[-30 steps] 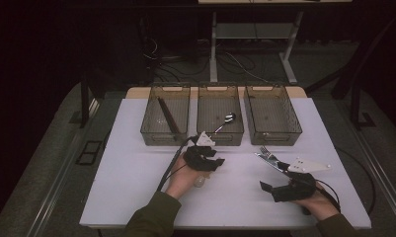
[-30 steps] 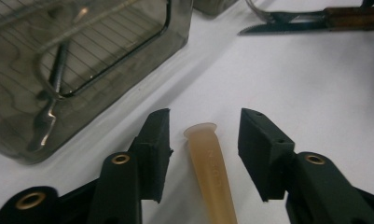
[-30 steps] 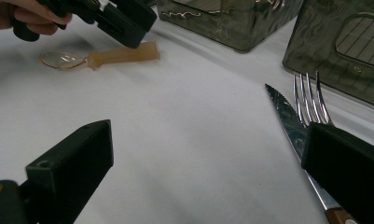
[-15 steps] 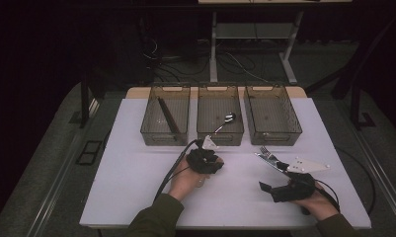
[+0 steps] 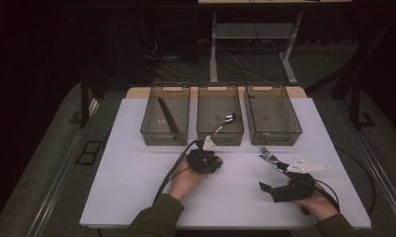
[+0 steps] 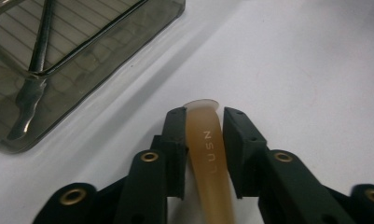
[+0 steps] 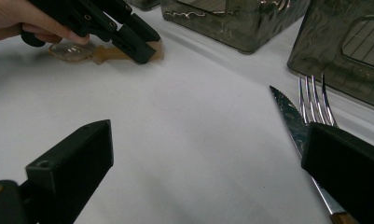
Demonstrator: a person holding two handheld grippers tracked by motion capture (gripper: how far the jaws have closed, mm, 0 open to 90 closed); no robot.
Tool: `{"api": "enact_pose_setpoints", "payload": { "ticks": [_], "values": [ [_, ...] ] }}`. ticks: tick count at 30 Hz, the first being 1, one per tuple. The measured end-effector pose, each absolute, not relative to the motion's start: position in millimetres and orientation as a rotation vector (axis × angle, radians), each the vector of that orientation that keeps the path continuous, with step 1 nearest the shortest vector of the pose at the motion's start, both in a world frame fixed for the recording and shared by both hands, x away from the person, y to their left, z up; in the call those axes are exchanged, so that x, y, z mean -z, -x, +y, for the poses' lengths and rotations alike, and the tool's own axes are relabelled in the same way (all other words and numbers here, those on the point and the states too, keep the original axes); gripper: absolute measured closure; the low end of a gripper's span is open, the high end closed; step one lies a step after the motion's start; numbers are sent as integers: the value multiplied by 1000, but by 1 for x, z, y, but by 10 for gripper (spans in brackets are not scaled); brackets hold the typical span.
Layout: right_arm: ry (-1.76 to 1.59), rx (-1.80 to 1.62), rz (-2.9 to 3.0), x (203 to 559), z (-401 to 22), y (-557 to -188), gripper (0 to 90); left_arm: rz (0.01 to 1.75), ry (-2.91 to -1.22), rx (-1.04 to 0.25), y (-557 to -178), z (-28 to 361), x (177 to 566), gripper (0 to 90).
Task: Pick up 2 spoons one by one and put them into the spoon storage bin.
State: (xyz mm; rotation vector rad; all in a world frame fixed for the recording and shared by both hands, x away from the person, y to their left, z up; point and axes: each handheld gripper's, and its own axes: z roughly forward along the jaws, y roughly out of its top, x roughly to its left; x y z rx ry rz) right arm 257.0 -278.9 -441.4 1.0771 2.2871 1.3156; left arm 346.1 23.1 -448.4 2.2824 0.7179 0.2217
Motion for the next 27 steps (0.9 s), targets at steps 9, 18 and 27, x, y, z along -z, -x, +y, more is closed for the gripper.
{"api": "enact_pose_setpoints", "payload": {
  "ticks": [9, 18, 27],
  "values": [
    [-1075, -1317, 2286, 441, -279, -257, 19, 722, -2295, -226, -347, 22, 447, 733],
    [-1069, -1313, 2294, 442, -278, -257, 19, 738, -2297, -203, -349, 21, 445, 740],
    [-1062, -1321, 2292, 441, -277, -257, 19, 728, -2284, -156, -347, 24, 440, 740]
  ]
}}
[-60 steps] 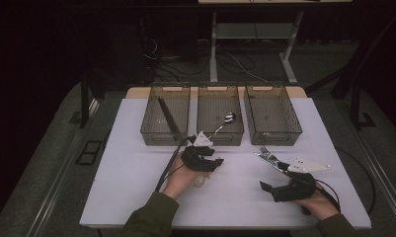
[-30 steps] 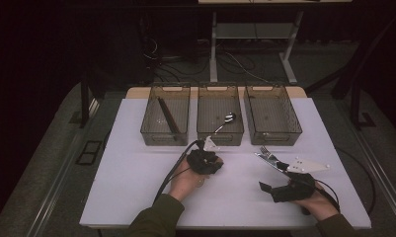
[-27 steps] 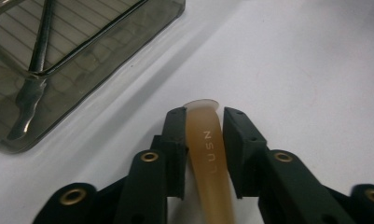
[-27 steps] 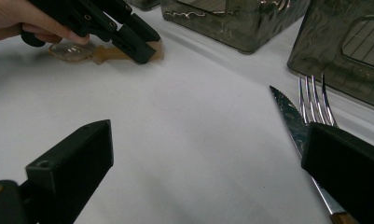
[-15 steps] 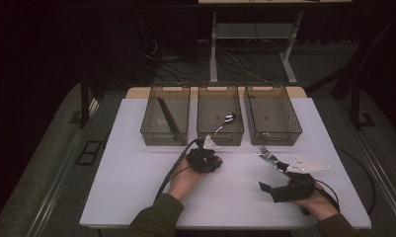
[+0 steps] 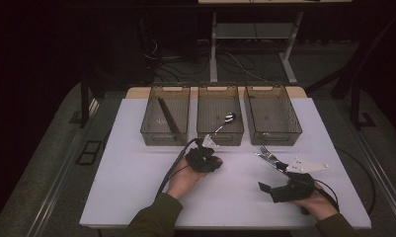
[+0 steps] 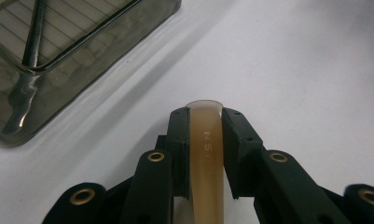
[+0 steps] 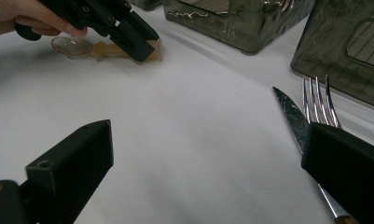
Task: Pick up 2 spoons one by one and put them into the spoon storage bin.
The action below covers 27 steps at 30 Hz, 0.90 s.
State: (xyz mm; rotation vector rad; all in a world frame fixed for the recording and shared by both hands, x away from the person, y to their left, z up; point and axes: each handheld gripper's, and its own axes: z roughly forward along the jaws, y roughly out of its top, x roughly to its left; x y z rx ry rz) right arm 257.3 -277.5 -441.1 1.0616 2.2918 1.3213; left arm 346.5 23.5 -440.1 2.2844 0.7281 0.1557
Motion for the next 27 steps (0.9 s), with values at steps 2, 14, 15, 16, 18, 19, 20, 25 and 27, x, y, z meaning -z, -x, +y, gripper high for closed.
{"api": "enact_pose_setpoints", "payload": {
  "ticks": [2, 14, 15, 16, 18, 19, 20, 25, 27],
  "values": [
    [-1057, -1323, 2291, 441, -277, -257, 19, 728, -2279, -154, -345, 24, 438, 739],
    [-1057, -1335, 2294, 440, -276, -256, 19, 687, -2248, -122, -340, 32, 425, 738],
    [-1055, -1341, 2295, 439, -276, -256, 19, 680, -2247, -115, -340, 33, 424, 738],
    [-1054, -1341, 2297, 439, -276, -256, 19, 674, -2247, -115, -340, 33, 423, 738],
    [-1059, -1339, 2297, 440, -277, -256, 19, 673, -2238, -105, -339, 33, 421, 737],
    [-1061, -1344, 2293, 439, -277, -256, 19, 663, -2234, -103, -340, 33, 419, 737],
    [-1063, -1351, 2293, 439, -278, -256, 19, 656, -2230, -103, -340, 32, 418, 737],
    [-1057, -1353, 2287, 438, -279, -256, 19, 628, -2216, -88, -341, 34, 410, 736],
    [-1053, -1356, 2283, 438, -280, -256, 19, 622, -2208, -83, -341, 34, 409, 736]
  ]
}}
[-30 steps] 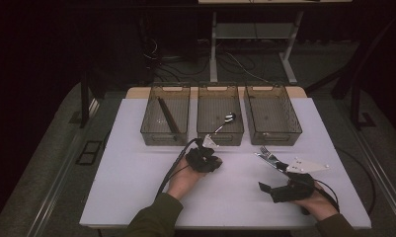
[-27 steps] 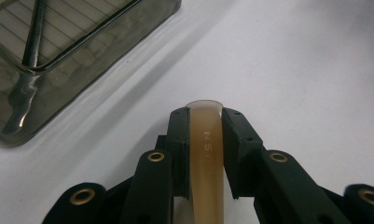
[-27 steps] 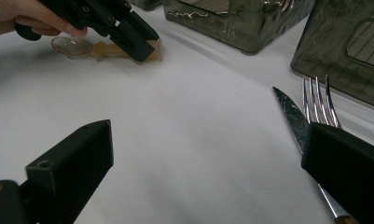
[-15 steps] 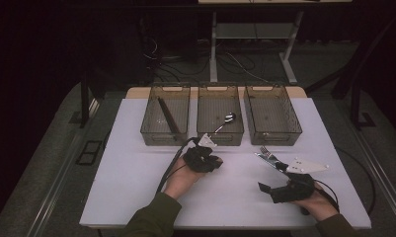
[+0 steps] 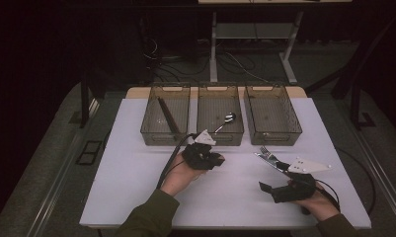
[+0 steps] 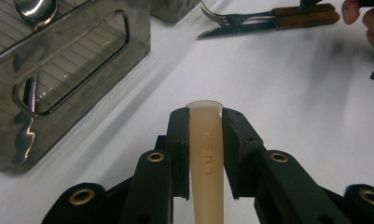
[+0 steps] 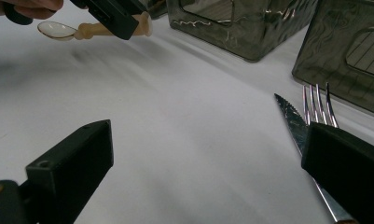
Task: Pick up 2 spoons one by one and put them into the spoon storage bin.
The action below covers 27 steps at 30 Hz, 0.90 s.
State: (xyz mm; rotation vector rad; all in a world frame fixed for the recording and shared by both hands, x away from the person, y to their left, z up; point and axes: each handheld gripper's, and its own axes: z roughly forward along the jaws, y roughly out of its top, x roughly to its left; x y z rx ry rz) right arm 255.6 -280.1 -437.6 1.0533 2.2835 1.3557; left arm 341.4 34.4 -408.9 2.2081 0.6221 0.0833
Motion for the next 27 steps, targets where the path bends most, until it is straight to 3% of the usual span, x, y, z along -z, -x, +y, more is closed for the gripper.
{"api": "enact_pose_setpoints", "payload": {
  "ticks": [27],
  "values": [
    [-1063, -1355, 2265, 437, -286, -256, 19, 575, -2139, -55, -384, 24, 365, 734]
  ]
}}
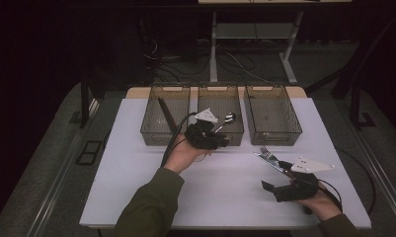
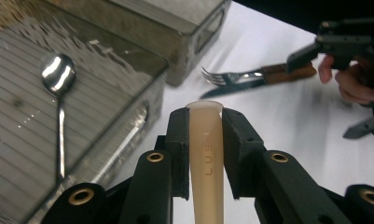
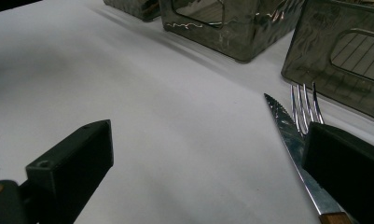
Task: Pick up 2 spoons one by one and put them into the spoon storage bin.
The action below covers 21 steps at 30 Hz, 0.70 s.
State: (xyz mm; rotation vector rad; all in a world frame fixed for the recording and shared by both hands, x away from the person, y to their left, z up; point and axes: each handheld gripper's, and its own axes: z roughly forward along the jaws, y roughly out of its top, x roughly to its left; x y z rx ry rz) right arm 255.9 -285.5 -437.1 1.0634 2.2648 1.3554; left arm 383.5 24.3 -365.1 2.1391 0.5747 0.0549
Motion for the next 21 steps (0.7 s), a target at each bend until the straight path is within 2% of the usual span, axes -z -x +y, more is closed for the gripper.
{"api": "enact_pose_setpoints", "payload": {
  "ticks": [21],
  "values": [
    [-1067, -1353, 2274, 438, -284, -255, 19, 617, -2130, -168, -440, 1, 336, 732]
  ]
}}
